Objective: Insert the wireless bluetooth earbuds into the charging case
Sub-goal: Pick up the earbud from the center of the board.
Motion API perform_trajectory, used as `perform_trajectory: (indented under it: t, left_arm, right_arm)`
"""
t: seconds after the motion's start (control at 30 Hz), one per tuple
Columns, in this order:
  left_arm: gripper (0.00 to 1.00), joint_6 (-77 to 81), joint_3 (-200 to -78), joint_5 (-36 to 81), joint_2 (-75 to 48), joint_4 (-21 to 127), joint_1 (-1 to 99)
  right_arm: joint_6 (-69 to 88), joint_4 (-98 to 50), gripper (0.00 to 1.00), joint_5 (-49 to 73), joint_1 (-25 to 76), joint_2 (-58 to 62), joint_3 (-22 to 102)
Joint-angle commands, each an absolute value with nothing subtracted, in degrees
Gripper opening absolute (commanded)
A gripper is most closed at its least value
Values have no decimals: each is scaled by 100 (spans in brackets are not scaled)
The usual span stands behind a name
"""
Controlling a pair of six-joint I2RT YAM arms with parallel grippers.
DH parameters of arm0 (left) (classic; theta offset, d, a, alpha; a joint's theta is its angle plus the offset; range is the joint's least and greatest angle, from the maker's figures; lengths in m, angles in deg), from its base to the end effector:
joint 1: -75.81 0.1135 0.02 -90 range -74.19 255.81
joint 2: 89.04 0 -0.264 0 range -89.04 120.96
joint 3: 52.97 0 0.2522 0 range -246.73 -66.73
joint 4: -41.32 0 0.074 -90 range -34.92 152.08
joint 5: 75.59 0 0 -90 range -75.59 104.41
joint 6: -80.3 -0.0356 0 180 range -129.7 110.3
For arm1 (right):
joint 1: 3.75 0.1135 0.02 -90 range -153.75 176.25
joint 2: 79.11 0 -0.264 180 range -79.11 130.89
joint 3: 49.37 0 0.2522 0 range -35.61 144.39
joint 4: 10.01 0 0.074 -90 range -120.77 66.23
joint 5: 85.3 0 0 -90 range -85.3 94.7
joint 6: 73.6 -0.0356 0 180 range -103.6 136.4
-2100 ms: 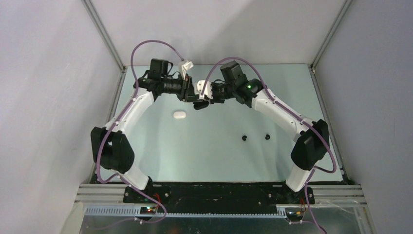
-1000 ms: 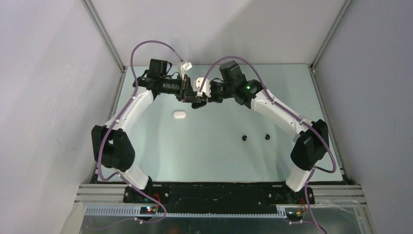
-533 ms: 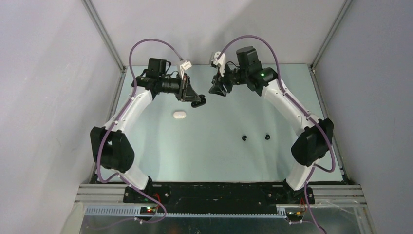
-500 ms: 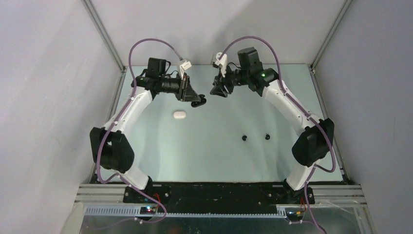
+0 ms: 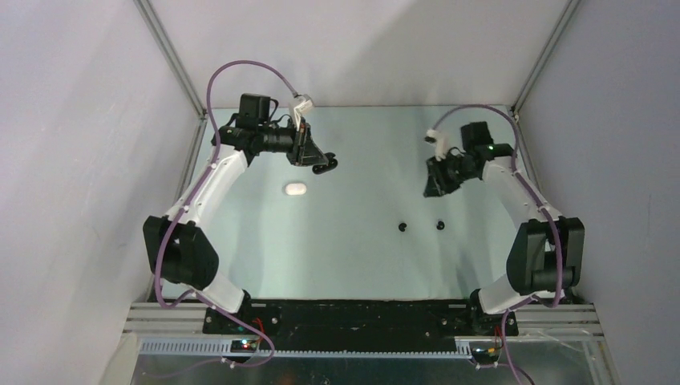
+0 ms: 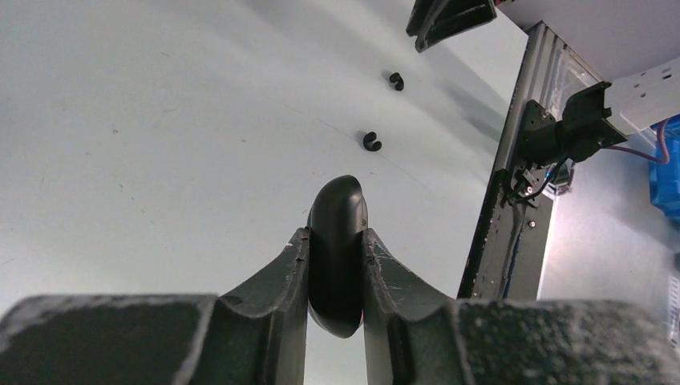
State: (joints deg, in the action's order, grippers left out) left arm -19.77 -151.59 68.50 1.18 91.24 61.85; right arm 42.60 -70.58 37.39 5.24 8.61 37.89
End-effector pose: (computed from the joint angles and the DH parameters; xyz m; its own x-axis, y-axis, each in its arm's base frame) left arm 0.3245 -0.1104 0.3514 -0.5058 0.2314 -0.8311 0.8312 0.3884 -0.3977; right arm 0.3052 0.0678 0.2843 -0.6032 -0.4716 -0.6432 -0.7314 0.6488 0.2101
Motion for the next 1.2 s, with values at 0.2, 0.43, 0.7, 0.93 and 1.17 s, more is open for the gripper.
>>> perform_trajectory:
  t: [0.2, 0.43, 0.7, 0.93, 1.17]
  left_arm:
    - [0, -1989, -15207, 6626, -185, 9058, 6182]
    - [0, -1977, -15105, 6498, -252, 9053, 6188]
    - [0, -1996, -15092, 6380, -298, 9046, 6190]
    - [0, -2007, -14982, 6289, -391, 9055, 6191]
    - [0, -2020, -15007, 6259, -370, 9051, 6188]
  right_arm:
    - [2083, -6844, 29, 2906, -1351, 1287, 2647]
    - [2323, -6686, 29, 2822, -1243, 1780, 2600]
    - [2048, -6560, 34, 2741, -836, 2085, 2567]
    - [1516, -6467, 32, 2280, -772, 2226, 2543]
    - [1462, -6471, 29, 2372, -654, 2279, 2512]
